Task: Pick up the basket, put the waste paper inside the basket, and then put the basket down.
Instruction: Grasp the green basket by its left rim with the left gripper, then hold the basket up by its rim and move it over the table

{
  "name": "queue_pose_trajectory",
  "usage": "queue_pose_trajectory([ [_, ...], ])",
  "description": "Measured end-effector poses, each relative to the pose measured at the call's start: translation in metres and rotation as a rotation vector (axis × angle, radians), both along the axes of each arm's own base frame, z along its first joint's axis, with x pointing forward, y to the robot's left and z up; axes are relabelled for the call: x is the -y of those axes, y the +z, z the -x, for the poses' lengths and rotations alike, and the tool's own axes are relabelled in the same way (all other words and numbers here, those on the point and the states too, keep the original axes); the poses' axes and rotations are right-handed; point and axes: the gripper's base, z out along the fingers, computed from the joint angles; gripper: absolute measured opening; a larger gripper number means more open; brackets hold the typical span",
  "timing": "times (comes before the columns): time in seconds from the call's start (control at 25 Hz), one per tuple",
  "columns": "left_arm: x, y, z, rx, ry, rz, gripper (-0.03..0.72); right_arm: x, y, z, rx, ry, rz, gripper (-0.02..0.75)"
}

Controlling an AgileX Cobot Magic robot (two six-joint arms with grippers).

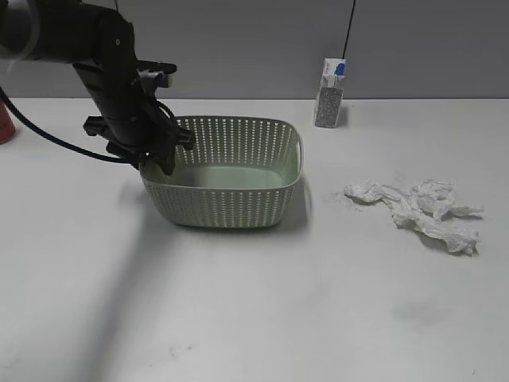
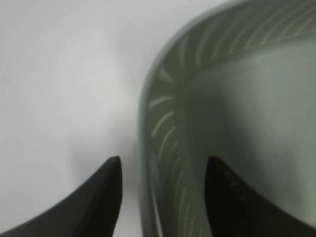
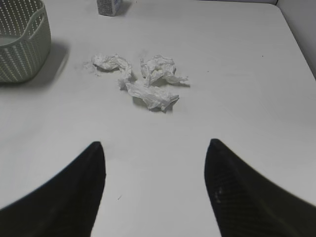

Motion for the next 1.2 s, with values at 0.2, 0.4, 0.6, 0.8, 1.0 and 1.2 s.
queue_pose_trajectory([
  [0.2,0.002,0.001,-0.001,0.011,0.011,0.019,0.113,0.0,0.0,0.0,0.0,0.0,0.0,0.508],
  [0.4,0.002,0.002,0.001,-0.017,0.033,0.027,0.005,0.0,0.0,0.0,0.0,0.0,0.0,0.508],
  [0.6,-0.004,0.018,0.012,-0.073,0.06,-0.001,0.003,-0.001,0.0,0.0,0.0,0.005,-0.008,0.508],
  [0.8,-0.021,0.042,0.046,-0.028,0.095,0.026,0.003,-0.001,0.0,0.0,0.0,0.009,-0.017,0.508],
  [1.0,-0.047,0.053,0.103,0.045,0.153,0.096,0.003,-0.004,0.001,0.0,0.001,0.025,-0.045,0.508],
  [1.2,-0.065,0.053,0.144,0.068,0.209,0.132,0.003,-0.008,0.007,-0.003,0.031,0.055,-0.109,0.467],
])
